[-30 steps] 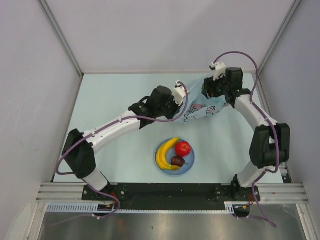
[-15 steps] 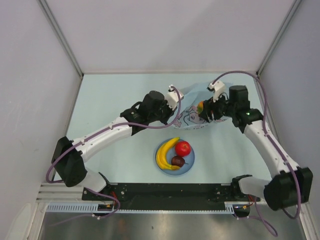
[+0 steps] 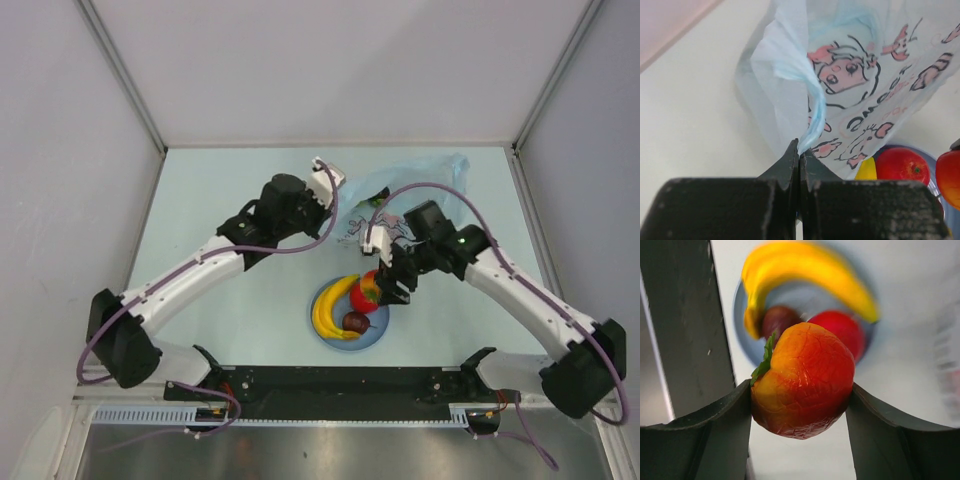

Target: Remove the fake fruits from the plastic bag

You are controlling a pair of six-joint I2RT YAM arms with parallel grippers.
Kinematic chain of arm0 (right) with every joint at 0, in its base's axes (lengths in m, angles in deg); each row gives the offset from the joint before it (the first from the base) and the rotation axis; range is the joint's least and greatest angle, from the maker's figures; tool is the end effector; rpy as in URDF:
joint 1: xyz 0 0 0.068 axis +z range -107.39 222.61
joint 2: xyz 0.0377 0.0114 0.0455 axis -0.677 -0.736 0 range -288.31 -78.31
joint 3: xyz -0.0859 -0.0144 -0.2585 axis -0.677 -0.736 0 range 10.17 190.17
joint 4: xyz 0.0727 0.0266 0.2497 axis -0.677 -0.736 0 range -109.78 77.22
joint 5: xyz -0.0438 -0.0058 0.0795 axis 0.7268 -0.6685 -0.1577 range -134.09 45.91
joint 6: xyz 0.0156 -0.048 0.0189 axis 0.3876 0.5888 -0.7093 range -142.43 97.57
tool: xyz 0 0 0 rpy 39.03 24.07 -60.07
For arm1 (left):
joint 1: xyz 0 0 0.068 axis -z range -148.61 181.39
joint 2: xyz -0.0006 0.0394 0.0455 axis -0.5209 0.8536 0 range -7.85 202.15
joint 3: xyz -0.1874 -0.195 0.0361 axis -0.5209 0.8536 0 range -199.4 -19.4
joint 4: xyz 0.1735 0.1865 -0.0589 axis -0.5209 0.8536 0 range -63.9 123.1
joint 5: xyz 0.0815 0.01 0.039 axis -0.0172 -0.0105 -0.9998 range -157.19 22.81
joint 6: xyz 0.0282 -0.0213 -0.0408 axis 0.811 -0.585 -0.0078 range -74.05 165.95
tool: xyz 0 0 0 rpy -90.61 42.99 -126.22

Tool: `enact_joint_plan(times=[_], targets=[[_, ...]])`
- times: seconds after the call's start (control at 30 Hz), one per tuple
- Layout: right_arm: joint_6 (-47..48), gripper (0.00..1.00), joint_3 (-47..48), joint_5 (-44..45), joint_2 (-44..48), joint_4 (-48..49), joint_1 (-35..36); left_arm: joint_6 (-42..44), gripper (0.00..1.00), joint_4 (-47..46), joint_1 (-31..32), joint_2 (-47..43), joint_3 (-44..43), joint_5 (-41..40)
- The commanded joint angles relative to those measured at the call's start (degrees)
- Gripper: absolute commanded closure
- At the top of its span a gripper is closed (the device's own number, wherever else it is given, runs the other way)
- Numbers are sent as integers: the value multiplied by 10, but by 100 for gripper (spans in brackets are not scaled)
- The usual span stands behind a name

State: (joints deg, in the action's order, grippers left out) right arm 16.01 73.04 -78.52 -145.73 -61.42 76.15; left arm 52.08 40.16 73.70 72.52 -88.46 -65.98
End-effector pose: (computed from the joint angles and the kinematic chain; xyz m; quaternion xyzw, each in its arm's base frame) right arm 0.1802 0.1437 0.3149 -0.6082 0.6784 0.2677 0.3134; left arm 0.2413 -0.2206 0.3375 0.3519 0.7684 -0.1744 0.5053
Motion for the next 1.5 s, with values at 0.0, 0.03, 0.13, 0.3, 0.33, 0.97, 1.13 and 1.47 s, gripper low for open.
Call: enact_joint_plan(times=[0.0,0.03,0.13,0.3,0.33,0.97,1.13,1.47], targets=[[38,82,-39,-1,-39,-65,19,7,100,-17,-35,-73,30,14],[40,82,-55,-2,-40,-65,19,2,100,-14,-42,-79,35,21],[58,82,-70,2,-43,-72,35,-10,100,-13,-65,-97,49,48],[58,81,-94,18,-48,-61,64,-25,100,-16,-94,-116,62,84],[58,81,-97,22,-56,-54,72,-28,100,-16,-97,-117,63,87],[30,62,-104,140,-132,76,123,-44,100,-22,-108,-134,84,125],[24,45,-103,147,-134,75,133,-50,100,-26,-108,-133,88,134],[13,0,-71,207,-47,-7,132,-51,100,-29,-108,-126,85,142]])
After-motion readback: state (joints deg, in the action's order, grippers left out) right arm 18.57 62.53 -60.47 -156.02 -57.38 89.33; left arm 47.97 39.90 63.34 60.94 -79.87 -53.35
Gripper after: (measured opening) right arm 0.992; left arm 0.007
